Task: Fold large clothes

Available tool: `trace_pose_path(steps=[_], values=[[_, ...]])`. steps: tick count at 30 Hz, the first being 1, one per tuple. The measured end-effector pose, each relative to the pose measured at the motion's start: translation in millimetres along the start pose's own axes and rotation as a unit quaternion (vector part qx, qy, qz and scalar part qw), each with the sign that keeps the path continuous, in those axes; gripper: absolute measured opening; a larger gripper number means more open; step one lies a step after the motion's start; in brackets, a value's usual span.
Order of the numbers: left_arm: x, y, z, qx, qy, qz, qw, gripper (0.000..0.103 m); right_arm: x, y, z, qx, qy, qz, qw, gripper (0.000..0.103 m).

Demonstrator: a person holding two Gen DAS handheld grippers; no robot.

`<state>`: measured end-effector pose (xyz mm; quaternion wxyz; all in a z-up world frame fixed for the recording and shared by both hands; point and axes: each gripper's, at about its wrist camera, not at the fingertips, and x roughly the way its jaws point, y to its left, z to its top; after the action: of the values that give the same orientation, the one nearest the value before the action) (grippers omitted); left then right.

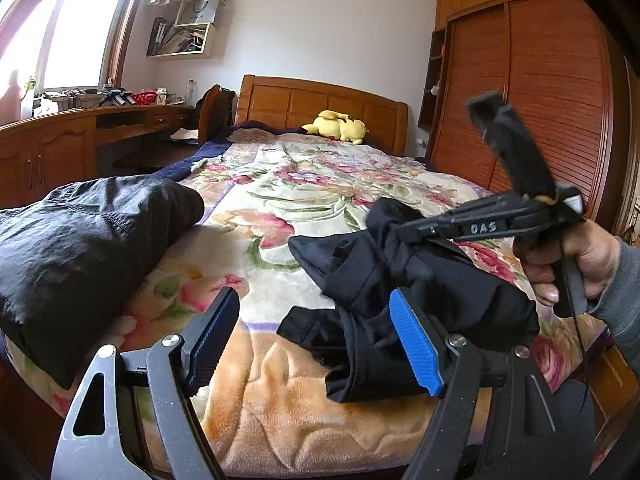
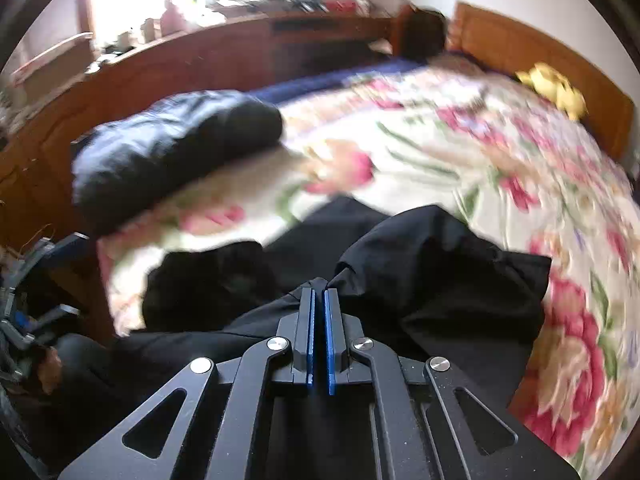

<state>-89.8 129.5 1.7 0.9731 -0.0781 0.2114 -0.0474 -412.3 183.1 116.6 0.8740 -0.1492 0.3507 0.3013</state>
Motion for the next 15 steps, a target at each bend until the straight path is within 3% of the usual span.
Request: trace_pose_path(steps=[3,11,13,15], values=[[-1.4,1.1,0.4,-0.002,-0.005,0.001,1.0,0.078,-5.1,14.2,5.8,-0.011,-0.011,0.048,0.999,0.004],[0.9,-0.6,-2.1,-0.001,0.0,-0.002,1.0,0.079,20.5,4.9,2.9,0.01,0.018,0.066,0.998,0.005],[4.5,-4.7,-2.1,0.0,0.005,-0.012,0.9999,0.078,15.9,-2.2,5.3,0.022,0.011,0.065,0.998,0.013],[5.5,-9.7,-1.9,0.002,0.004,-0.021,0.9998,0.078,3.9,-5.8,13.6,0.03,0.002,0.05,0.998,0.031]])
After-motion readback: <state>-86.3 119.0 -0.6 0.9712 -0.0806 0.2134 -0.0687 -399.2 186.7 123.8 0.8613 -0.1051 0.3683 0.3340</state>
